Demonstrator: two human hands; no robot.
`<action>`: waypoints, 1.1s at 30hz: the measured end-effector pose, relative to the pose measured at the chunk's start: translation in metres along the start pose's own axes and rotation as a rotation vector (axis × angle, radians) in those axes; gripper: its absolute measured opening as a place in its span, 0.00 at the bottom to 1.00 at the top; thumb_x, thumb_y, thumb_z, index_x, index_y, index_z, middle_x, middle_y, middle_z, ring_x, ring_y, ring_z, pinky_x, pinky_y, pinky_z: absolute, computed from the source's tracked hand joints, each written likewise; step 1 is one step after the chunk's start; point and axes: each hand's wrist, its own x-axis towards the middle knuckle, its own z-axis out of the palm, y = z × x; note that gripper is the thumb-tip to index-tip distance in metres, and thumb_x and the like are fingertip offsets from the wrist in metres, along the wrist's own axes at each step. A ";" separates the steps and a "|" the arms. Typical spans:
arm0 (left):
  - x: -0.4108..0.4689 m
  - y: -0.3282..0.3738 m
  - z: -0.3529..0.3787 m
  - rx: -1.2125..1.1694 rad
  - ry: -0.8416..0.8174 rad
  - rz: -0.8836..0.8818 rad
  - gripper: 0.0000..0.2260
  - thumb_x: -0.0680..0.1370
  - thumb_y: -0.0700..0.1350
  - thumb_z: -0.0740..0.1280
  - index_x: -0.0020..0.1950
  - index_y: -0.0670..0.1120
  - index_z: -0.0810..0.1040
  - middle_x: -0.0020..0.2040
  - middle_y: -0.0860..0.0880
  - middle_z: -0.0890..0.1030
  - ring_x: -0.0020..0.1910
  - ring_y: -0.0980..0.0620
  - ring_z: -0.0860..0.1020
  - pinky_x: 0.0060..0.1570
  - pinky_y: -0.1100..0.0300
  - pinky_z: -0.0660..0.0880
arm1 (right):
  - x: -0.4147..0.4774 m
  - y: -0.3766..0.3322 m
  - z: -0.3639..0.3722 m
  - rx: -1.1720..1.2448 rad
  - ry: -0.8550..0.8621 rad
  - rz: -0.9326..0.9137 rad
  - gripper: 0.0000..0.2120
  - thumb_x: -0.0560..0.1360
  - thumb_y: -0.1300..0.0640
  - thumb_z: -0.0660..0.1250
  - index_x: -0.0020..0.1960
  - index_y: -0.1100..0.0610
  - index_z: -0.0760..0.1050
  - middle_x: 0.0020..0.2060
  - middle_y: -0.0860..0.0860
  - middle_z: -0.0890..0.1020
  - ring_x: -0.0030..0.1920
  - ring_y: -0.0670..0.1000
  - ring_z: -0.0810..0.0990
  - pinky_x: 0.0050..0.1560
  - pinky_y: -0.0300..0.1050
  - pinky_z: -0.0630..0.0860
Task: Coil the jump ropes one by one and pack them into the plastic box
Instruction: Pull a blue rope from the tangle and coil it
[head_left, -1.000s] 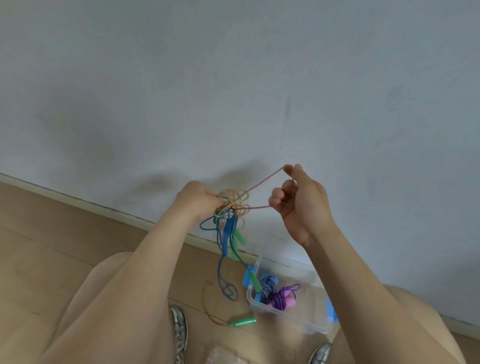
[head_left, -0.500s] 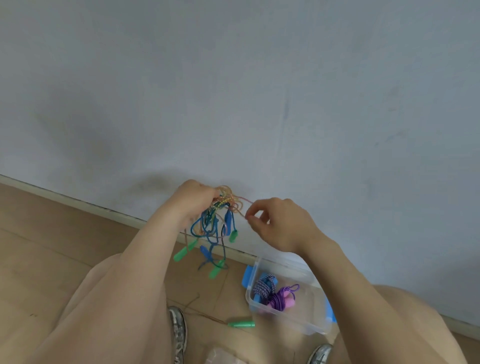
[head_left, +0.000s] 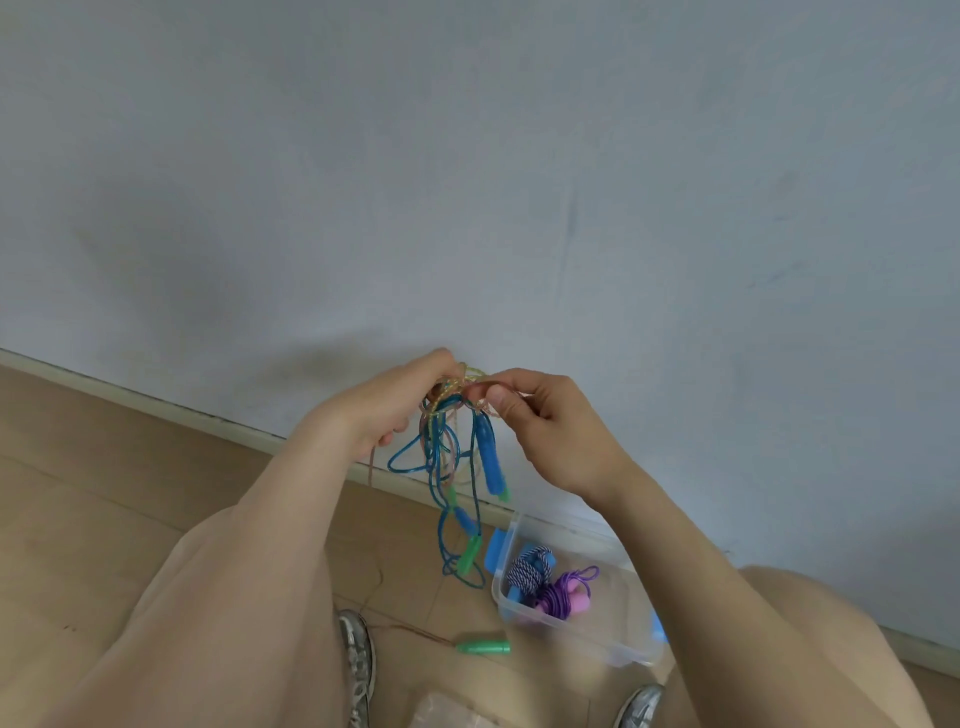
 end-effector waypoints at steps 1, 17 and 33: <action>-0.002 0.001 -0.001 0.007 -0.030 0.009 0.19 0.72 0.70 0.63 0.44 0.55 0.74 0.49 0.49 0.66 0.43 0.49 0.61 0.41 0.54 0.60 | 0.000 -0.001 -0.002 -0.002 0.002 0.004 0.12 0.87 0.60 0.61 0.58 0.58 0.83 0.31 0.32 0.81 0.32 0.33 0.78 0.38 0.27 0.70; 0.005 -0.009 0.002 0.082 0.278 0.025 0.20 0.75 0.59 0.73 0.40 0.42 0.79 0.38 0.46 0.75 0.39 0.45 0.76 0.38 0.56 0.68 | -0.002 -0.005 0.007 0.147 0.322 -0.135 0.13 0.88 0.61 0.57 0.55 0.58 0.81 0.50 0.51 0.86 0.51 0.51 0.85 0.54 0.42 0.78; 0.006 -0.011 0.000 0.131 -0.095 0.100 0.17 0.70 0.57 0.82 0.52 0.48 0.88 0.47 0.51 0.88 0.53 0.55 0.81 0.61 0.56 0.73 | -0.004 -0.024 0.001 0.903 0.409 0.069 0.13 0.90 0.52 0.47 0.55 0.56 0.67 0.42 0.64 0.85 0.46 0.68 0.87 0.44 0.53 0.86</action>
